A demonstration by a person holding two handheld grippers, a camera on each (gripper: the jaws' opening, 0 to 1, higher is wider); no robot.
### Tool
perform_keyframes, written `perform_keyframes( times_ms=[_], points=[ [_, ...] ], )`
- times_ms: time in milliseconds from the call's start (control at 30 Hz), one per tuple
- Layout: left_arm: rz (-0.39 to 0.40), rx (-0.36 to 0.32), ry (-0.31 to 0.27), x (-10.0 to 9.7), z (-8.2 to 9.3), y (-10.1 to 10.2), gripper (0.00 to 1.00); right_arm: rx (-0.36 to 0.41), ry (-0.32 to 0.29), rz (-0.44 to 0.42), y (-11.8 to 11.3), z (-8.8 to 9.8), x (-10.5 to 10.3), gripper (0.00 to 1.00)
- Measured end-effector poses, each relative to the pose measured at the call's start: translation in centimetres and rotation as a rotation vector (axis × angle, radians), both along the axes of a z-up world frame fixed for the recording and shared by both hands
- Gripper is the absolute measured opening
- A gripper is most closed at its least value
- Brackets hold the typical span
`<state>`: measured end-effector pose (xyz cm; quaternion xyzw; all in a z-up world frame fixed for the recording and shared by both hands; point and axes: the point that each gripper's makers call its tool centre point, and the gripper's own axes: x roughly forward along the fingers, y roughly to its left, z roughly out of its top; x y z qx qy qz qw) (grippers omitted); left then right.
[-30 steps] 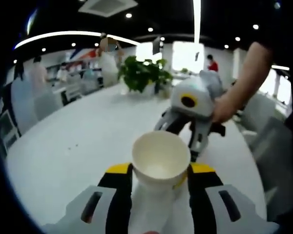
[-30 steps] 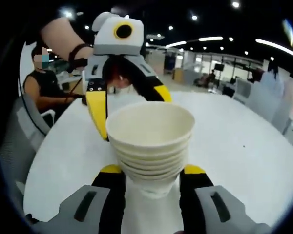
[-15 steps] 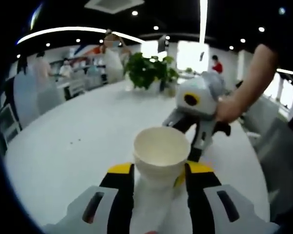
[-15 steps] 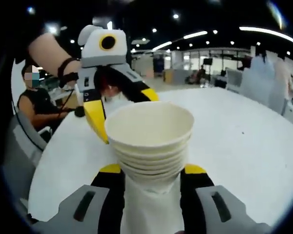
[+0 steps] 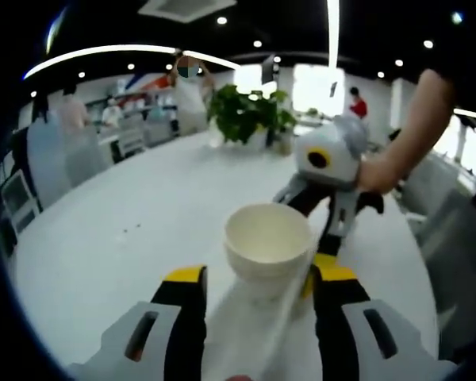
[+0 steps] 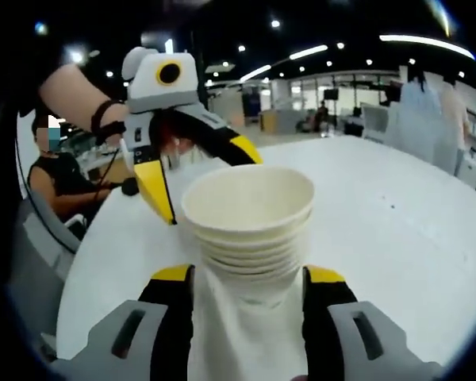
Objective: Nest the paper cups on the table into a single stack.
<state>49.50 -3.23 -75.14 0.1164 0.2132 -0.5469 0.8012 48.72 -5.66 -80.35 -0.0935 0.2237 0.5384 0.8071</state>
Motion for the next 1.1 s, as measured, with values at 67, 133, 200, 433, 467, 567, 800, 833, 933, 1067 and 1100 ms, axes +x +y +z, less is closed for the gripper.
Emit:
perform_keyframes(
  times_ms=[67, 133, 200, 433, 467, 567, 800, 833, 933, 1067, 1100],
  points=[
    [-0.002, 0.003, -0.004, -0.3, 0.2, 0.2, 0.55, 0.000, 0.004, 0.002, -0.1, 0.1, -0.4, 0.52],
    [-0.001, 0.008, -0.005, -0.4, 0.3, 0.3, 0.57, -0.003, 0.005, -0.001, -0.2, 0.1, -0.6, 0.55],
    [0.018, 0.012, -0.019, -0.3, 0.6, 0.6, 0.61, -0.003, 0.007, -0.008, -0.5, 0.2, -0.8, 0.58],
    [0.031, 0.022, -0.035, -1.3, 1.6, 1.1, 0.66, 0.009, 0.009, -0.042, -1.3, 1.3, -2.0, 0.66],
    [0.033, 0.022, -0.038, -1.4, 1.7, 1.2, 0.66, 0.009, 0.006, -0.047, -1.5, 1.5, -2.2, 0.67],
    [0.040, 0.027, -0.043, -1.8, 2.1, 1.5, 0.67, 0.005, 0.000, -0.052, -1.9, 2.0, -2.6, 0.69],
    [0.071, 0.027, -0.090, -3.1, 3.9, 2.7, 0.74, 0.015, -0.020, -0.099, -2.8, 3.3, -3.7, 0.74],
    [0.082, 0.032, -0.106, -3.1, 4.1, 2.9, 0.77, 0.020, -0.019, -0.106, -2.9, 3.7, -4.0, 0.75],
    [0.103, 0.017, -0.112, -3.8, 4.9, 3.7, 0.78, 0.022, -0.026, -0.118, -3.1, 4.3, -4.9, 0.78],
    [0.111, 0.013, -0.114, -5.3, 5.3, 4.4, 0.79, 0.039, -0.028, -0.129, -3.5, 5.1, -6.6, 0.83],
    [0.113, 0.013, -0.116, -5.6, 5.4, 4.5, 0.80, 0.041, -0.030, -0.132, -3.6, 5.3, -6.9, 0.84]
  ],
)
